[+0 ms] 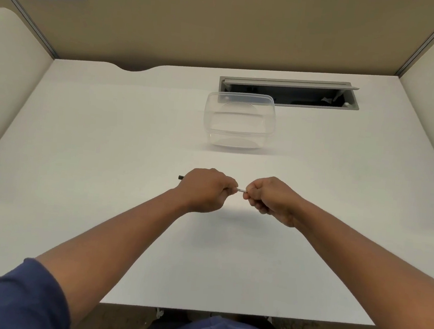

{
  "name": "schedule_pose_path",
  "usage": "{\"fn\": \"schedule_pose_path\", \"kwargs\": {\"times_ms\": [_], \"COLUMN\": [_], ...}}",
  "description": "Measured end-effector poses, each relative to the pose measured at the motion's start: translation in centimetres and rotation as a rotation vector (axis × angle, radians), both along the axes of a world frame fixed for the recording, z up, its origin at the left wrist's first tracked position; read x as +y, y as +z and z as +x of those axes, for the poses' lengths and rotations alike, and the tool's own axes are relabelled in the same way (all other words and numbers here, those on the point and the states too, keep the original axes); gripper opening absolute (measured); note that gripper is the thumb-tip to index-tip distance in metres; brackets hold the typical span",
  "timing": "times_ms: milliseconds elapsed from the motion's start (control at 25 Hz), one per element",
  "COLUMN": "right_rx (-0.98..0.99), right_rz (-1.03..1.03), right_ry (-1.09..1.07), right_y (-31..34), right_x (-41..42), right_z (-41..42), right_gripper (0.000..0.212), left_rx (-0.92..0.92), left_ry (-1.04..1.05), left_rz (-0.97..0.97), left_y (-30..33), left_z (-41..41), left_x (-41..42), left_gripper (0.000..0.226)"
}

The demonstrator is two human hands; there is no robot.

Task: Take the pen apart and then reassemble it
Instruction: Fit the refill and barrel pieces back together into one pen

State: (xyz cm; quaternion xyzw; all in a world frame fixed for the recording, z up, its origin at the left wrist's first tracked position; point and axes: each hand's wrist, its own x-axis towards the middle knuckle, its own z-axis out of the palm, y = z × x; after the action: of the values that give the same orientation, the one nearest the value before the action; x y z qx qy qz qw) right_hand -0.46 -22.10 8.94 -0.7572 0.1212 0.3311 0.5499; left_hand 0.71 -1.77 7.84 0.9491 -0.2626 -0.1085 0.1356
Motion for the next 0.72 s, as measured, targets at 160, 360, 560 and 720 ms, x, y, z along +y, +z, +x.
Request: {"fn": "schedule_pose_path", "kwargs": {"times_ms": [160,360,560,720], "right_rx": [-0.531,-1.186,-1.209,-0.820], "right_rz": [-0.149,-0.307,-0.379,-0.380], "right_ry": [0.029,0.264,0.195,0.093], "right_y": [-1.1,-1.8,-1.5,-0.7], "right_x": [0.0,-1.0,-0.5,-0.1], "right_z": [-1.1,-1.6,-2.1,-2.0], "right_gripper": [0.013,0.011,0.007,0.012], "left_rx": [0.540,0.856,0.772,0.497], "left_ry": [0.205,0.181,0.196,0.189], "left_rz": [-0.346,-0.497,-0.524,-0.398], "left_y": [0.5,1.6,1.7,1.6], "left_z": [1.1,1.6,1.0,0.1], "left_x": [0.8,1.6,1.0,-0.1], "left_gripper": [0.027,0.030,0.030,0.028]}}
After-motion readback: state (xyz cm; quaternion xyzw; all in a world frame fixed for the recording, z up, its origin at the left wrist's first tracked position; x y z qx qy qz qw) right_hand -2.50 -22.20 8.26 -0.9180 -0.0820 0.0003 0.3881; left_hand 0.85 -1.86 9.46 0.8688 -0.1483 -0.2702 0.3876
